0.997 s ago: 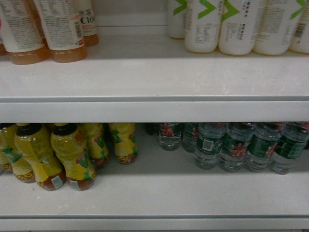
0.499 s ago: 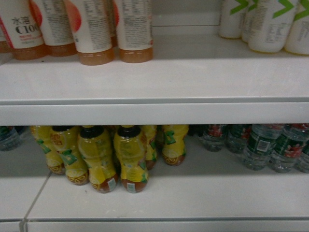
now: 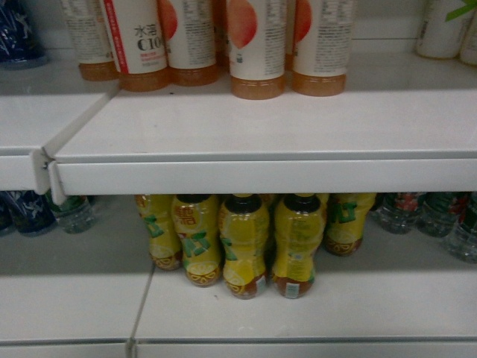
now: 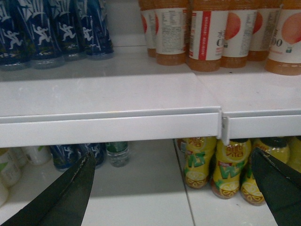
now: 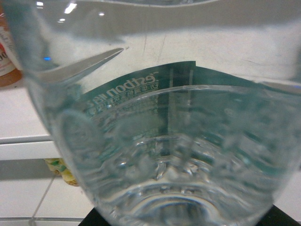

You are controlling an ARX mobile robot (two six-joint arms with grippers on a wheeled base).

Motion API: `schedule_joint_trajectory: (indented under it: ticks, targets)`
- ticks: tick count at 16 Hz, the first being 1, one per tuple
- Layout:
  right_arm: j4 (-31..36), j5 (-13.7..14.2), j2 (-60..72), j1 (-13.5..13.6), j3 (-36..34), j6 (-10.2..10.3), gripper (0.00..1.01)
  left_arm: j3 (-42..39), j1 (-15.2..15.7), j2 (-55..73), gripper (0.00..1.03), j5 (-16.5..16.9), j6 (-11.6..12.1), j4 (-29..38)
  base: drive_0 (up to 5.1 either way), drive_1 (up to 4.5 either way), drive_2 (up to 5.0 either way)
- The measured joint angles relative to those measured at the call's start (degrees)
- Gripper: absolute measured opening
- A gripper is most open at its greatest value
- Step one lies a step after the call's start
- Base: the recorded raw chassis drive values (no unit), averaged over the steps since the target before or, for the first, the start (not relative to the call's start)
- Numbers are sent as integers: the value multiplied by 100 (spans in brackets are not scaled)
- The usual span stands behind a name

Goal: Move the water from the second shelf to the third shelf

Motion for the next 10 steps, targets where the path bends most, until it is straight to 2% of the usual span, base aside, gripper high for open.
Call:
schedule_joint_trajectory:
  ticks: [10]
  targets:
    - [-37,0,2,0,0,2,39,0,0,0,98,0,0,17,-509,236,236]
